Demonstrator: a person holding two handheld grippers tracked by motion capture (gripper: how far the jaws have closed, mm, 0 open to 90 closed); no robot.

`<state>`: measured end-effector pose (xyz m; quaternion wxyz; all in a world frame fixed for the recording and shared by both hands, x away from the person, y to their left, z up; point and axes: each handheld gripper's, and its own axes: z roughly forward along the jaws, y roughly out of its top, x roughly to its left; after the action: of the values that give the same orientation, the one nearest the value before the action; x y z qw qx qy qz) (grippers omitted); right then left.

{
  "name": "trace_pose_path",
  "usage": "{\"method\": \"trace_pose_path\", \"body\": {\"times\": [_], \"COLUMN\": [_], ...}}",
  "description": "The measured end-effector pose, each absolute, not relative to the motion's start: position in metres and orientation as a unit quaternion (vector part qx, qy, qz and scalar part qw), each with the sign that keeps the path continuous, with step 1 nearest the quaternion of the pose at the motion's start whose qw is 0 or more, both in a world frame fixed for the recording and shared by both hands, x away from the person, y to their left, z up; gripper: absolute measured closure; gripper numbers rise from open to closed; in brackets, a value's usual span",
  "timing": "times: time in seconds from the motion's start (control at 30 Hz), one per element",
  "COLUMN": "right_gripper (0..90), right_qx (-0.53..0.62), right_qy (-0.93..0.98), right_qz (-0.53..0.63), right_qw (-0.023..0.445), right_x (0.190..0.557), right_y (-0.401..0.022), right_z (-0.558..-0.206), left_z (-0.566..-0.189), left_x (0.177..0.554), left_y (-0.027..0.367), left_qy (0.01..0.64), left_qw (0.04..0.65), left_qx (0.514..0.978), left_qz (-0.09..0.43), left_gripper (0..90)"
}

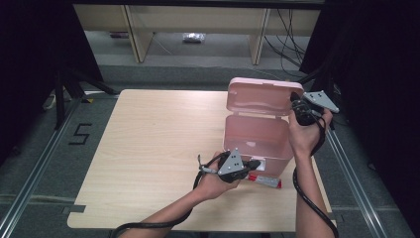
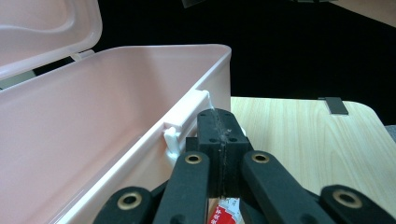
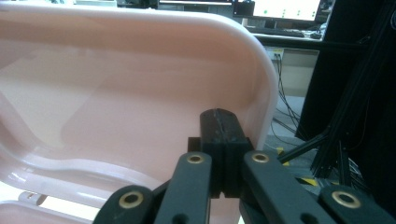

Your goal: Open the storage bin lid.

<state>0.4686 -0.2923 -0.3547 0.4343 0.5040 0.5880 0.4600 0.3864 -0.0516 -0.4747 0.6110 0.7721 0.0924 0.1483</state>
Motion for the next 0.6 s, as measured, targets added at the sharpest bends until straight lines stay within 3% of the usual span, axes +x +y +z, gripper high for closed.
{"method": "trace_pose_path", "body": {"times": [0.6], "right_gripper": [90.0], "right_qx": [0.504], "right_qy": [0.592], "right_qz": [0.455], "right_qw": [0.435], "right_x": [0.478], "right_y": [-0.291], "right_z": [-0.355], "left_z": [-0.475], "left_x": [0.386], "left_y": [-0.052], "left_qy": [0.092], "left_qw": [0.611], "left_qx": [0.772], "left_qz": [0.149], "left_gripper": [89.8]}}
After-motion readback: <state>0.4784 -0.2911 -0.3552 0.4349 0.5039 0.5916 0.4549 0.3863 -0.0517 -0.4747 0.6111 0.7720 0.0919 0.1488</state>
